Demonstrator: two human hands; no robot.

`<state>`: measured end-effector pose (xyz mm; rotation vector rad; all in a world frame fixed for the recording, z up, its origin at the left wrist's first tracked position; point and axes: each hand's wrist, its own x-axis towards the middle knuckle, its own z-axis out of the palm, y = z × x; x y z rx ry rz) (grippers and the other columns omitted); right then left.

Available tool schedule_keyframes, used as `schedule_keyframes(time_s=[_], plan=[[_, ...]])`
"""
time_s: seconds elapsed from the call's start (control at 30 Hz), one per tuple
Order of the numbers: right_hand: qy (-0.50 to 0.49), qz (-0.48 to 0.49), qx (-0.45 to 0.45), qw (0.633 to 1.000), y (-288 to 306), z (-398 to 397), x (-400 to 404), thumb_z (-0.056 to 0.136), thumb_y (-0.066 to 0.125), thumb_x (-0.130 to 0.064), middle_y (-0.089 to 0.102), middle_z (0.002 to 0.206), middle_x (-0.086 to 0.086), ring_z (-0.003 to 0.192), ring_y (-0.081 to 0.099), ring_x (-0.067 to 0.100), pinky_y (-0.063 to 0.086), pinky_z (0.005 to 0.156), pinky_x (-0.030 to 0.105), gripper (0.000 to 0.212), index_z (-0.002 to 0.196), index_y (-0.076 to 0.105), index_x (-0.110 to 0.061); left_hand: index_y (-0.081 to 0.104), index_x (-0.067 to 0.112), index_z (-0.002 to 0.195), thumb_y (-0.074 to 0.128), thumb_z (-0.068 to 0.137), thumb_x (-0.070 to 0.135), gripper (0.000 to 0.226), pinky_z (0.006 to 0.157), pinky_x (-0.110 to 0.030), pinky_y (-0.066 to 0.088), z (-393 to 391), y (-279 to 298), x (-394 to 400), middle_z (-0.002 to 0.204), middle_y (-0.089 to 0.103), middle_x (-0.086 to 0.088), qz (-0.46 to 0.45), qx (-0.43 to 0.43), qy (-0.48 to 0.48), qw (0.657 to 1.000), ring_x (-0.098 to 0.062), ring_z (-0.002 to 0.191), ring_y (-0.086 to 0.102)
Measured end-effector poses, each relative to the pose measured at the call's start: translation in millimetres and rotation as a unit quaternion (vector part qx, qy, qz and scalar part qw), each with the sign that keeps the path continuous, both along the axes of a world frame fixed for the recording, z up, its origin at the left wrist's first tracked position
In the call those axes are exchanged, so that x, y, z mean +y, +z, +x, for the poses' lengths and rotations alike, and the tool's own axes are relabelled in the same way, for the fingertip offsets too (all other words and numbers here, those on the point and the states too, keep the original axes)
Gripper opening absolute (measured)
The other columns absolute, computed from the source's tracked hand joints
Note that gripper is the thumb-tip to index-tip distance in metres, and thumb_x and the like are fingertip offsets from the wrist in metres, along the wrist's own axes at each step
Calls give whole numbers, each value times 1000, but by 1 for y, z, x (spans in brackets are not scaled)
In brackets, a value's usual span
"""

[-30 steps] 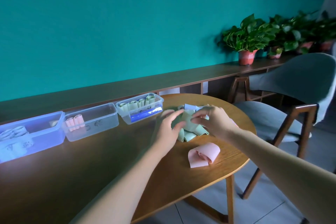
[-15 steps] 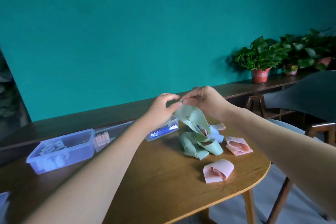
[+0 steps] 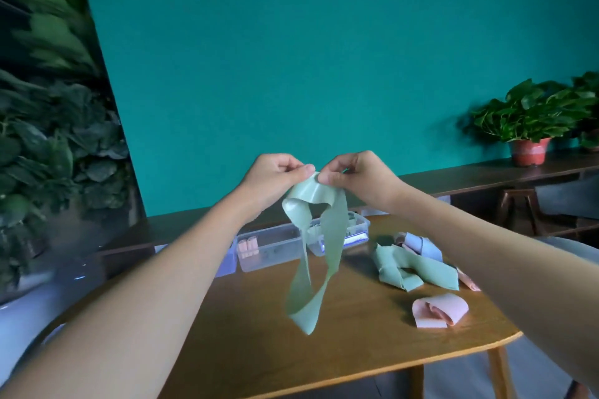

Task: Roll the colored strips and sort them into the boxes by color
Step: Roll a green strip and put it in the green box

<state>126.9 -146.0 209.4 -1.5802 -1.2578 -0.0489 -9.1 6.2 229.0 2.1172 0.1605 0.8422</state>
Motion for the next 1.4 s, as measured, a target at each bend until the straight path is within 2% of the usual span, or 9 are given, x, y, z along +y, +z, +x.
schedule_keyframes(time_s=[0.13, 0.27, 0.4, 0.6, 0.77, 1.0, 1.13, 1.23, 1.4], plan=[[63, 6, 61, 996, 0, -23, 13, 88, 78, -28, 73, 89, 15, 76, 61, 14, 55, 83, 40, 22, 90, 76, -6, 71, 12, 83, 74, 90, 26, 16, 69, -23, 45, -34, 8, 4, 78, 70, -6, -11, 26, 13, 1000, -9, 68, 59], [60, 9, 49, 997, 0, -41, 22, 87, 80, -30, 72, 79, -2, 67, 59, 3, 49, 72, 21, 18, 85, 77, -12, 72, 11, 86, 82, 83, 29, 20, 82, -28, 50, -62, 10, 9, 94, 75, -15, 6, 44, 34, 998, -14, 78, 65], [44, 0, 28, 999, 4, -50, 28, 84, 82, -33, 77, 87, 1, 79, 64, 8, 54, 87, 34, 14, 83, 79, -19, 75, 12, 94, 86, 77, 30, 27, 94, -37, 53, -80, 14, 12, 96, 77, -9, 22, 108, 33, 993, -15, 86, 69], [14, -16, 17, 1000, 6, -52, 24, 80, 85, -34, 76, 82, -2, 76, 64, 8, 54, 82, 29, 14, 79, 80, -22, 74, 13, 97, 87, 76, 21, 26, 70, -26, 49, -93, 14, 12, 92, 77, -7, 57, 196, 67, 977, -12, 76, 63], [-7, -27, 8, 1000, 4, -49, 20, 80, 85, -36, 75, 80, -5, 75, 63, 9, 55, 76, 28, 14, 77, 79, -23, 74, 20, 78, 91, 70, 28, 21, 48, -12, 40, -85, 12, 13, 76, 75, -2, 128, 147, 157, 968, -7, 60, 58], [-16, -34, -7, 999, 1, -48, 20, 80, 85, -37, 74, 78, -7, 69, 60, 5, 52, 68, 21, 14, 76, 78, -26, 69, 26, 69, 88, 71, 42, 25, 73, -35, 57, -78, 4, 13, 69, 69, 7, 236, 109, 256, 931, -16, 68, 67], [2, -50, 10, 999, -3, -49, 21, 77, 88, -35, 76, 79, 0, 67, 60, 7, 53, 70, 26, 16, 76, 78, -22, 70, 19, 74, 87, 76, 30, 20, 61, -27, 54, -77, 1, 13, 60, 68, 1, 206, 105, 227, 946, -13, 49, 65], [21, -66, 29, 997, -7, -49, 23, 74, 90, -34, 75, 77, 5, 60, 57, 6, 48, 60, 24, 20, 76, 77, -20, 71, 8, 79, 87, 76, 18, 19, 49, -24, 52, -81, 2, 13, 62, 71, -8, 144, 99, 199, 964, -12, 47, 66], [35, -78, 56, 995, -14, -50, 27, 71, 92, -33, 73, 75, 4, 61, 58, 11, 47, 55, 27, 22, 76, 76, -18, 74, 6, 82, 85, 78, 11, 13, 63, -27, 60, -83, 2, 17, 67, 74, -10, 65, 79, 163, 981, -25, 66, 75]])
